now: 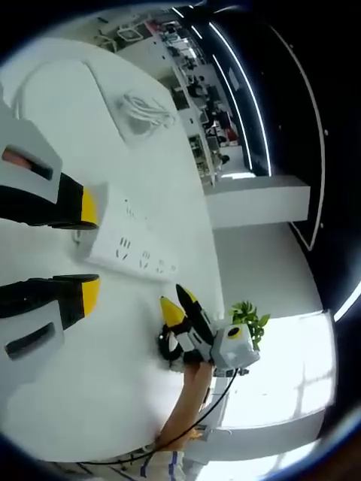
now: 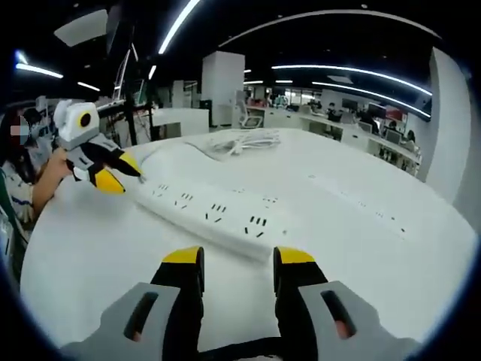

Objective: Straighten the power strip on the desk, plug the charger into it

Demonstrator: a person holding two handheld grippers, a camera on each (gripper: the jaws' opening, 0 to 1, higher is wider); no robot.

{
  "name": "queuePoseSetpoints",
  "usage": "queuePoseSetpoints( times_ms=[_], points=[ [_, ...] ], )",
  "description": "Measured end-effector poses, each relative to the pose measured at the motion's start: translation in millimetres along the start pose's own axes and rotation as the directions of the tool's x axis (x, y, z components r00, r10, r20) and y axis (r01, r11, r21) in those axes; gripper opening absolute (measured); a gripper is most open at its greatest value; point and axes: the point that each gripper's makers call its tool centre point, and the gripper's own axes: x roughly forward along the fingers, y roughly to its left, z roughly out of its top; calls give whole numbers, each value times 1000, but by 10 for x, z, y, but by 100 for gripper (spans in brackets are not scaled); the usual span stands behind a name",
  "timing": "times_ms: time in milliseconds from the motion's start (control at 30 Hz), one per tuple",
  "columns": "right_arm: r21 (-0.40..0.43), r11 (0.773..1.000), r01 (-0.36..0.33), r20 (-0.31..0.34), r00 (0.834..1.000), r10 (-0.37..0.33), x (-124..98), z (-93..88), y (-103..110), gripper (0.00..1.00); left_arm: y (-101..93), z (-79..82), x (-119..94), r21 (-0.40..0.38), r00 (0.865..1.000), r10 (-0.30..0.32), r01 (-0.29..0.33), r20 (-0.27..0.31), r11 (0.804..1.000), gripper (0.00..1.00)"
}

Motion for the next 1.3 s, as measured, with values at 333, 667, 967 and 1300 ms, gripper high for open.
queuePoseSetpoints(
  times_ms=[333,667,967,1300],
  points=[
    [39,999,-26,-2,1000,26,46,-36,-36,34,41,-67,53,-31,1000,-4,4,-13,1000,23],
    [12,1000,-25,-10,1000,26,102,-54,-75,33,6,-82,121,-79,999,-37,38,10,996,23],
    [-8,999,-33,1,999,33,180,-29,-85,33,24,-107,145,-82,999,-31,32,16,996,24],
    [0,1000,-18,27,999,18,216,-21,-119,32,51,-125,163,-58,999,-11,13,30,998,24]
  ],
)
